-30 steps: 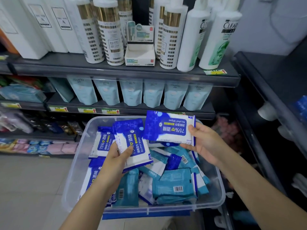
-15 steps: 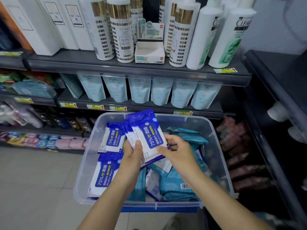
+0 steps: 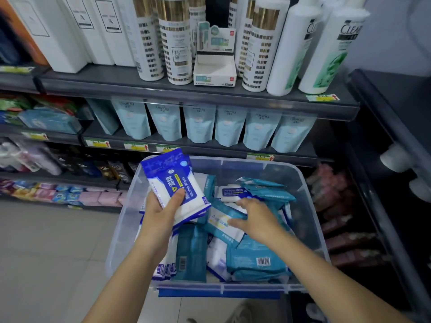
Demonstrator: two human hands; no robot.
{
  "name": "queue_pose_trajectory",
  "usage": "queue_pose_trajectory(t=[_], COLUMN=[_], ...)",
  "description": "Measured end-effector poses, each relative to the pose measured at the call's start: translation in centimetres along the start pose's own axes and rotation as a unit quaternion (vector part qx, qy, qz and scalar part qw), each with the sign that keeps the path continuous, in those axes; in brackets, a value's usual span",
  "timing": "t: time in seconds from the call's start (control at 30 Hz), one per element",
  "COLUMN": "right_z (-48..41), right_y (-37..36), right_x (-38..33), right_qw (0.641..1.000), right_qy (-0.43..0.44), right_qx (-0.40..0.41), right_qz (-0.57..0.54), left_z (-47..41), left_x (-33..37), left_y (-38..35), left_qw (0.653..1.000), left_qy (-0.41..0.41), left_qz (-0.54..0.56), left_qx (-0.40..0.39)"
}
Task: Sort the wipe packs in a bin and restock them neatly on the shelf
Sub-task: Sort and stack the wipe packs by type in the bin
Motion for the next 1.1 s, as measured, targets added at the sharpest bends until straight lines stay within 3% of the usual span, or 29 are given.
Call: queue_pose_trajectory(t=[0.13, 0.33, 0.47, 0.53, 0.6, 0.7, 0.77, 0.87, 0.93, 1.1], right_z=[-0.3, -0.5, 0.1, 0.2, 0.1, -0.2, -0.5, -1.2, -1.6, -1.5], right_y=[-2.5, 1.1, 6.5, 6.9, 5.4, 0.7, -3.4, -8.5, -9.3, -9.3], right_x=[1.9, 2.9, 3.9, 3.6, 2.0, -1.5, -3.2, -3.5, -3.5, -3.5], right_qw=[0.997, 0.997, 0.967, 0.959, 0.971, 0.98, 0.966, 0.911, 0.883, 0.853], right_qy=[-0.046, -0.044, -0.045, -0.021, 0.034, 0.139, 0.199, 0.222, 0.234, 0.238], right_qx=[-0.031, 0.07, 0.177, 0.199, 0.175, 0.069, -0.037, -0.156, -0.156, -0.137], right_qz=[0.048, 0.001, 0.179, 0.199, 0.156, 0.122, 0.162, 0.309, 0.377, 0.444], left_z=[-0.2, 0.0, 0.2, 0.3, 0.4, 0.5, 0.7, 1.0, 1.2, 1.6], left_x=[0.2, 0.1, 0.1, 0.1, 0.2, 0.2, 0.4, 0.5, 0.4, 0.0], left_y=[1.6, 2.4, 2.4, 2.4, 2.4, 2.7, 3.0, 3.5, 3.9, 4.5], left_qw=[1.0, 1.0, 1.0, 1.0, 1.0, 1.0, 1.0, 1.0, 1.0, 1.0], left_qy=[0.0, 0.003, 0.007, 0.005, 0.005, 0.007, 0.005, -0.002, 0.001, 0.009], left_qz=[-0.007, -0.014, -0.023, -0.024, -0.024, -0.013, -0.007, -0.002, 0.004, 0.007], left_qx=[0.002, 0.004, 0.003, 0.002, 0.004, 0.01, 0.015, 0.017, 0.02, 0.028])
Point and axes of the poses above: each hand's wrist, its own z-axis away from the middle knuckle, its own y-axis out of the back of the hand, x = y × z, the point moved 8 cm from there along -z, towards the middle knuckle, and after that the axes turned 6 degrees about -x, right-handed, at the moved point
